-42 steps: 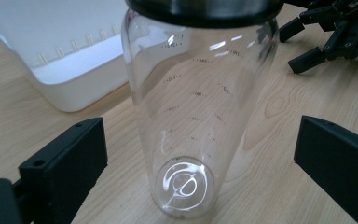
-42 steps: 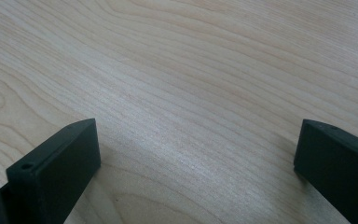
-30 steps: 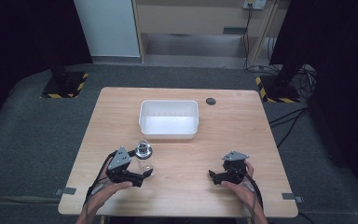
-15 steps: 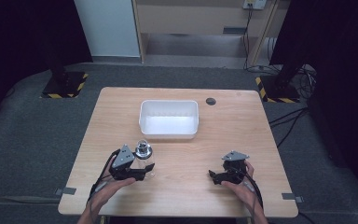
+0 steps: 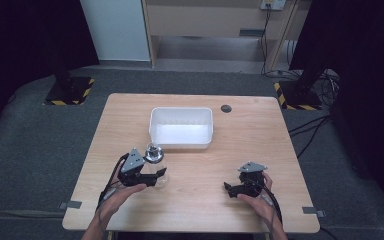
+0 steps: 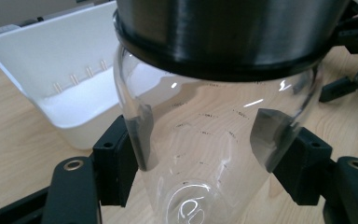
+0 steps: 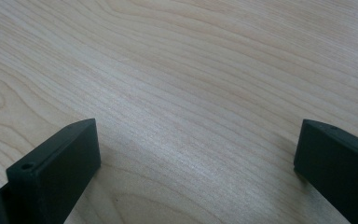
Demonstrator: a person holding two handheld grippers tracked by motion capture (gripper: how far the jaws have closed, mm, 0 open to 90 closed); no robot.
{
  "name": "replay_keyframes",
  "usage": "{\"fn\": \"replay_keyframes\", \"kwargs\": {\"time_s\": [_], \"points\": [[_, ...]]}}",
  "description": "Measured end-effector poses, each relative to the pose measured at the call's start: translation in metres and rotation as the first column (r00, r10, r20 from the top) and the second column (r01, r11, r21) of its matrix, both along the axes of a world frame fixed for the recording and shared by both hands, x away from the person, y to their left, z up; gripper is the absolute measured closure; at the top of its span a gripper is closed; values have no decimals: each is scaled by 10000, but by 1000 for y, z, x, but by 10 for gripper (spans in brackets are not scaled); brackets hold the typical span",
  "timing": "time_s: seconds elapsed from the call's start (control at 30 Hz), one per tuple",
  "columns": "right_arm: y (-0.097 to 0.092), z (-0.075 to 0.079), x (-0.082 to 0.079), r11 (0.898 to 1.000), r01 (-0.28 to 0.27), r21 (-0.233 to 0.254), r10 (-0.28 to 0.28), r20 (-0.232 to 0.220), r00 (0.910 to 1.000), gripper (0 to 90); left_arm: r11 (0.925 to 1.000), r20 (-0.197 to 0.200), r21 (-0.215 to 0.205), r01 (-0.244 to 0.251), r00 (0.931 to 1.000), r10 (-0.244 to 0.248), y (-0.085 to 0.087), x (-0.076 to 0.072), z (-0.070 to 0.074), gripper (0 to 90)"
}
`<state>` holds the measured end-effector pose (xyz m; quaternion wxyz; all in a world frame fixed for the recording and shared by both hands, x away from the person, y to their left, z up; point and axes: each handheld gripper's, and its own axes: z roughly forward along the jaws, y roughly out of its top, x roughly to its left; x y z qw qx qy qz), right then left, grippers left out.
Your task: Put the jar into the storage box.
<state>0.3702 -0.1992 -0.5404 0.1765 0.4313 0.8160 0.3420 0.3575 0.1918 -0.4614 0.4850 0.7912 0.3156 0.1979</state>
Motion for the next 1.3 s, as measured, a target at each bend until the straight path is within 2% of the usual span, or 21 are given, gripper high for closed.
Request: {"fn": "replay_keyframes", "kwargs": {"time_s": [0.37,0.57,0.63,0.77,0.97,1.3], "points": [[0,0,0,10000,1,3,-1,0,10000,3,9997,-156,-233,15,9999,-19,-11,21,19,304],[0,0,0,10000,-1,2,1,0,10000,3,9998,15,-169,119,9999,-119,-15,32,29,304],[0,0,0,10000,-1,2,1,0,10000,3,9998,-122,-184,-6,9999,3,-15,35,32,304],[0,0,0,10000,-1,0,1,1,10000,3,9999,-161,-65,-97,9998,96,-17,44,35,304],[0,0,0,10000,-2,0,2,1,10000,3,9997,-292,-99,-236,9993,233,-19,55,36,304],[0,0,0,10000,-2,-2,2,0,10000,2,9997,-245,-207,-119,9996,114,-28,65,47,304]]}}
